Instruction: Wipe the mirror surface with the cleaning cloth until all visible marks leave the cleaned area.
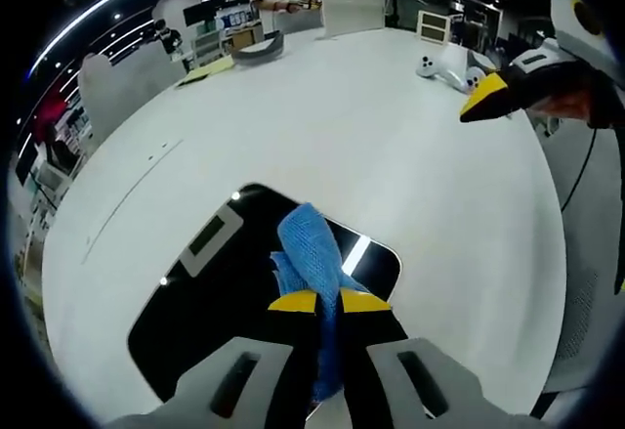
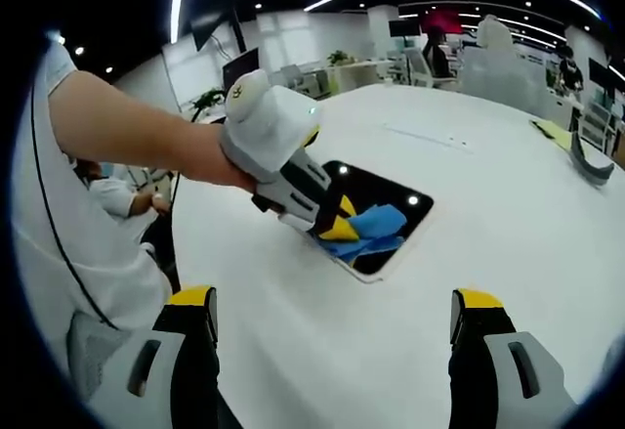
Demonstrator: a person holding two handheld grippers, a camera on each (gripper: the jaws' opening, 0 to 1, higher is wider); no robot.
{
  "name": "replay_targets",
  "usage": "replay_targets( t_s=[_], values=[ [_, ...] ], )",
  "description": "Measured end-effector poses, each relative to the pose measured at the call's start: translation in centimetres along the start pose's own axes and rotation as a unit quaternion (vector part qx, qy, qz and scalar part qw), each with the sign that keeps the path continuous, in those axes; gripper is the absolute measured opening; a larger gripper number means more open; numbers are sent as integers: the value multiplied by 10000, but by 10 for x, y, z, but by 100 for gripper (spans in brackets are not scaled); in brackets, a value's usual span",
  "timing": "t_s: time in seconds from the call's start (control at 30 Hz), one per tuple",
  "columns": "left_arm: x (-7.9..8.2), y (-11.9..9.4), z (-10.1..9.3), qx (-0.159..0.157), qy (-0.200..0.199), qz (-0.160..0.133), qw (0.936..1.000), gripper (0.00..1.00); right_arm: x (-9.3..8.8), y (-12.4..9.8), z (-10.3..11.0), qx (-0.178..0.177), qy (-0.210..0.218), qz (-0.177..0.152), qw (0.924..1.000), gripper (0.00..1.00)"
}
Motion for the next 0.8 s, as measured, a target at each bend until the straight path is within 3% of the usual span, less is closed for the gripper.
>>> replay_targets(
  t_s=[0.8],
  values=[
    [8,4,-8,-84,-13,-29,10000,3,-2,0,-1,42,42,-36,10000,100]
  ],
)
Point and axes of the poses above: the point that each gripper's makers call its tool centre point, and the gripper's own axes: y roughly forward along the fingers, z roughly to its left, x roughly out of its top, the point moved 6 cm from there along -y, roughly backward along the fingers, and after that the axes turned 10 degrees about y, right-handed, at the moved point
